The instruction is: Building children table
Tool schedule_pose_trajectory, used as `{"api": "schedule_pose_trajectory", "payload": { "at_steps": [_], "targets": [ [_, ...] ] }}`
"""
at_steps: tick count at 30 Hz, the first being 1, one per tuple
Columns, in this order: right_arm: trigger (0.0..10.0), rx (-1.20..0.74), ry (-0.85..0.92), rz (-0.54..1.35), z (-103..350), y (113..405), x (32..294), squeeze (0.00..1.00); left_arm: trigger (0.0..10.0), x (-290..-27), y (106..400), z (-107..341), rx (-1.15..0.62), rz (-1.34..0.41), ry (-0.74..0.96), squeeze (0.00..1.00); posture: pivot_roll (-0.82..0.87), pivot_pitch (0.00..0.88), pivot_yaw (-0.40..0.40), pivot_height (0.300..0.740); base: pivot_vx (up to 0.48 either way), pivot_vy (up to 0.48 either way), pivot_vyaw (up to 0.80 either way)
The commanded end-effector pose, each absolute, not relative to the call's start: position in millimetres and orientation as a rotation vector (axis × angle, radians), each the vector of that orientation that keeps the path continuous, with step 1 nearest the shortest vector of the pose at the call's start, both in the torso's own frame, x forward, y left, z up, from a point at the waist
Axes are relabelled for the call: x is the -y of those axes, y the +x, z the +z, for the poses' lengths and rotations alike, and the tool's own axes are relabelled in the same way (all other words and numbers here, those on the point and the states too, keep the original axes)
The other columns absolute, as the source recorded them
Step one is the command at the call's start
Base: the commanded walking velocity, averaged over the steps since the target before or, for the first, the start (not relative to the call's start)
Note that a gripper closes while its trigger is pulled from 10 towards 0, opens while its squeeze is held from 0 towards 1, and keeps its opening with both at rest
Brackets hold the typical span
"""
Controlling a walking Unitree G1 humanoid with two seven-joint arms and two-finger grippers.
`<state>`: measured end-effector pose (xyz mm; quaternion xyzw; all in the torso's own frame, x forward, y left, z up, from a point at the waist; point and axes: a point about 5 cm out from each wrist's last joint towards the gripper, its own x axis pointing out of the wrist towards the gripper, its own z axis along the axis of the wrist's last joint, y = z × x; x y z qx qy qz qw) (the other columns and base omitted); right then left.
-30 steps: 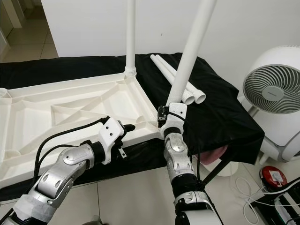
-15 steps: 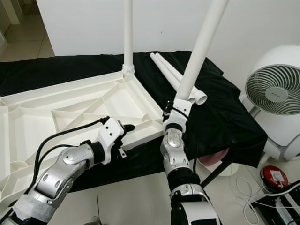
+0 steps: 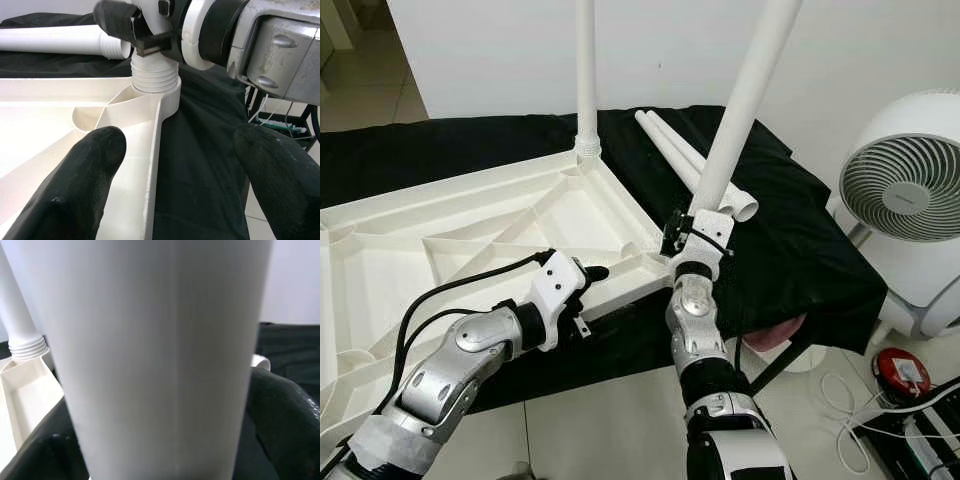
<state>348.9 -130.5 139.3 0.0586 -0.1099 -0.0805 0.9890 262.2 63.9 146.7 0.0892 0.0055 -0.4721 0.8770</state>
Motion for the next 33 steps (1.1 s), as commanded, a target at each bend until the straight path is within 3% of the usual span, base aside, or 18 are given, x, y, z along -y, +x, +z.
{"api": "schedule_pose_trajectory", "payload": {
  "at_steps": [1, 2, 3, 4, 5, 11, 21, 33],
  "targets": [
    [10.0, 0.250, 0.110, -0.160, 144, 349, 135, 1.00, 10.0, -62, 260, 148, -0.010, -0.996, 0.182, 0.00, 0.03, 0.020, -0.051, 0.740, 0.000, 0.000, 0.00],
    [10.0, 0.258, 0.107, -0.135, 146, 350, 136, 0.88, 10.0, -62, 260, 148, -0.009, -0.998, 0.181, 0.00, 0.03, 0.021, -0.051, 0.740, 0.000, 0.000, 0.00],
    [10.0, 0.258, 0.107, -0.135, 146, 350, 136, 0.88, 10.0, -62, 260, 148, -0.009, -0.998, 0.181, 0.00, 0.03, 0.021, -0.051, 0.740, 0.000, 0.000, 0.00],
    [10.0, 0.261, 0.105, -0.113, 148, 351, 137, 0.70, 10.0, -61, 260, 149, -0.008, -0.999, 0.180, 0.00, 0.03, 0.020, -0.049, 0.740, 0.000, 0.000, 0.00],
    [10.0, 0.259, 0.108, -0.084, 149, 352, 137, 0.00, 10.0, -61, 260, 149, -0.007, -1.001, 0.180, 0.00, 0.03, 0.021, -0.050, 0.740, 0.000, 0.000, 0.00],
    [10.0, 0.208, 0.094, 0.113, 144, 352, 143, 0.00, 10.0, -60, 259, 148, -0.016, -1.014, 0.183, 0.00, 0.02, 0.020, -0.048, 0.740, 0.000, 0.000, 0.00],
    [10.0, 0.180, 0.047, 0.244, 141, 350, 150, 0.00, 10.0, -55, 257, 144, -0.040, -1.027, 0.177, 0.00, 0.02, 0.022, -0.047, 0.740, 0.000, 0.000, 0.00],
    [10.0, 0.123, -0.074, 0.532, 141, 345, 167, 0.00, 10.0, -48, 272, 151, -0.007, -0.877, 0.147, 0.00, 0.02, 0.027, -0.053, 0.740, 0.000, 0.000, 0.00]
  ]
}}
